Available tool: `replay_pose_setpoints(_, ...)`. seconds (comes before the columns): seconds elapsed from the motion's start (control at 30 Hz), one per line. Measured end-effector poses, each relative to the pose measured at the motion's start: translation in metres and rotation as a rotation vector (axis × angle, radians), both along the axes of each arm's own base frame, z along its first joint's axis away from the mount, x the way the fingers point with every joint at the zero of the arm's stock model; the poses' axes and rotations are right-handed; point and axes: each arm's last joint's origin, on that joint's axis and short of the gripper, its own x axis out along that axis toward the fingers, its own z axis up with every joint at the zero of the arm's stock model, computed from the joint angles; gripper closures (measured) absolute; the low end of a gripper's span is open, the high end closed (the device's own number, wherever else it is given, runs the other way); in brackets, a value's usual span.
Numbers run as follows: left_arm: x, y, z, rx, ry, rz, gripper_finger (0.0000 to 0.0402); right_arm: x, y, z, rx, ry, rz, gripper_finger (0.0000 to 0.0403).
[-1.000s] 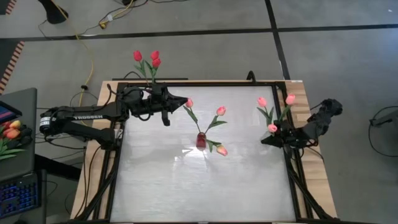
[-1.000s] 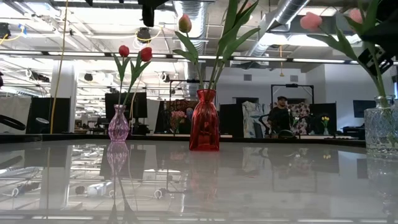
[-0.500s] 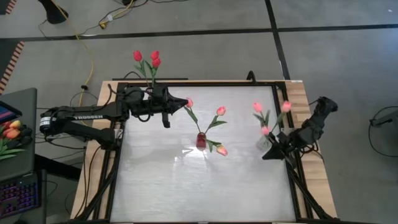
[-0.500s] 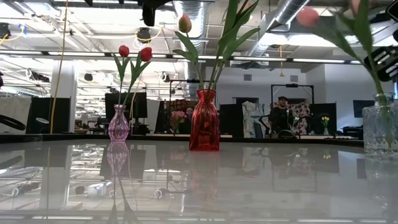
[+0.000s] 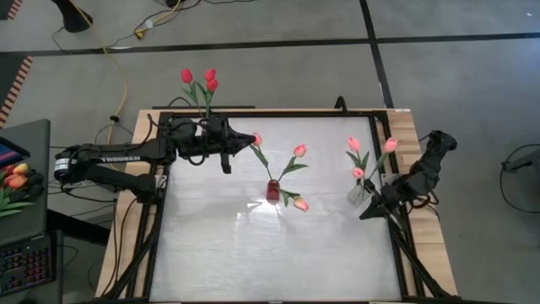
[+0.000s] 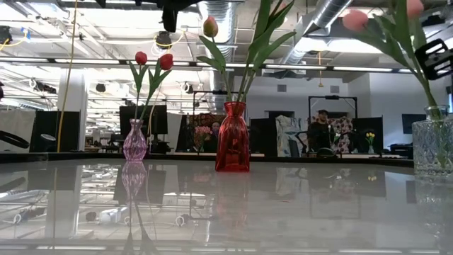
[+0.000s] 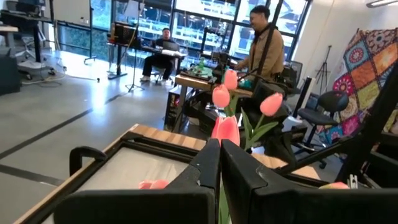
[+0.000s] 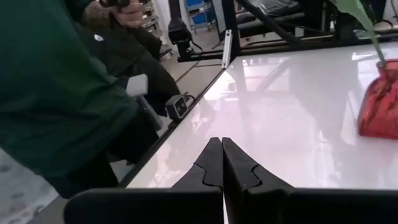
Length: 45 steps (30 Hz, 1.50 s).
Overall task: Sort flowers into vase by color
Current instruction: Return to Home Position
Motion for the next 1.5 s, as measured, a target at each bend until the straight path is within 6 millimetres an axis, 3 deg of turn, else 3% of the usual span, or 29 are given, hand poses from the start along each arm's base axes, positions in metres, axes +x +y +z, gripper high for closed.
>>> replay_pose_setpoints(0.2,0.0,0.0,-0.003,-0.008,0.034,-0.011,0.0401,-0.001,0.003,0.0,0.011,0.006,0.095,0.0384)
replay_pose_setpoints(0.6,0.0,-0.004,-0.007,0.029,0.017,-0.089,0.0401,0.002,0.011,-0.025,0.032,0.064,0.211,0.0383)
replay_pose_setpoints(0.83,-0.008,-0.006,-0.046,-0.041,-0.095,-0.092,0.0401,0.002,0.012,-0.026,0.006,0.049,0.223,0.0383)
replay_pose_setpoints(1.3,-0.028,-0.01,-0.113,-0.112,0.055,-0.076,0.0402,0.005,0.008,-0.027,-0.019,0.057,0.13,0.0373)
replay_pose_setpoints(1.5,-0.052,-0.015,-0.122,-0.141,0.022,-0.062,0.0402,0.005,0.008,-0.027,-0.023,0.062,0.135,0.0373)
